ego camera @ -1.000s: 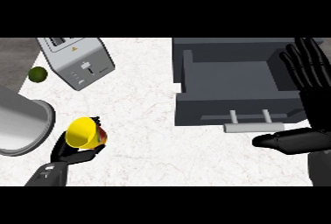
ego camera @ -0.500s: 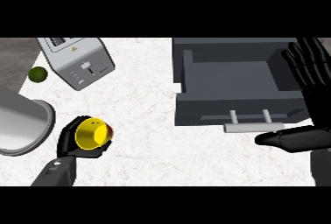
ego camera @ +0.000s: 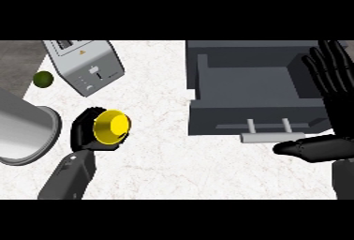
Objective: Pick up the cup, place it into the drawer and close the drawer
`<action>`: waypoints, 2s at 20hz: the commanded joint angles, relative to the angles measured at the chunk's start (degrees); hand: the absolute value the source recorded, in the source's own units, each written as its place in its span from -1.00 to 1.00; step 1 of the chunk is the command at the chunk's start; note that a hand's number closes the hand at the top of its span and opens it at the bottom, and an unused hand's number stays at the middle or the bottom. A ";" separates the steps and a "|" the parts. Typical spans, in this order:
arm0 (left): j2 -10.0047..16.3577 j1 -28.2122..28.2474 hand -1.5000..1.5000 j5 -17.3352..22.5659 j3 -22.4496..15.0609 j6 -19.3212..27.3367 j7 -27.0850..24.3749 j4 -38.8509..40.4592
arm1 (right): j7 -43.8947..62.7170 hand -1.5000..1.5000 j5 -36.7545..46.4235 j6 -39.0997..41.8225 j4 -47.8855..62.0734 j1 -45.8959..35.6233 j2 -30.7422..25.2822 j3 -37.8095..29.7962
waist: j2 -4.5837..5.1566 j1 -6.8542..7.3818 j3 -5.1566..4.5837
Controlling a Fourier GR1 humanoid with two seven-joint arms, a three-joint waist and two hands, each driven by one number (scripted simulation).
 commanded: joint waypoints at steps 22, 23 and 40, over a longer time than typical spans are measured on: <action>-7.77 -32.38 1.00 4.68 -19.64 16.15 41.84 -24.22 | -1.50 -1.00 2.01 -0.61 2.72 -0.40 -0.50 -1.10 | -0.24 -0.23 0.15; -7.78 -36.54 1.00 3.54 -17.41 17.44 41.62 -20.86 | -0.71 -1.00 1.02 0.46 2.63 -0.60 -0.46 -0.33 | -0.05 -0.58 0.15; -7.79 -46.87 1.00 12.62 -34.14 22.06 49.14 5.49 | -3.10 -1.00 0.26 2.07 2.83 -3.01 0.18 1.23 | 1.79 -7.85 0.26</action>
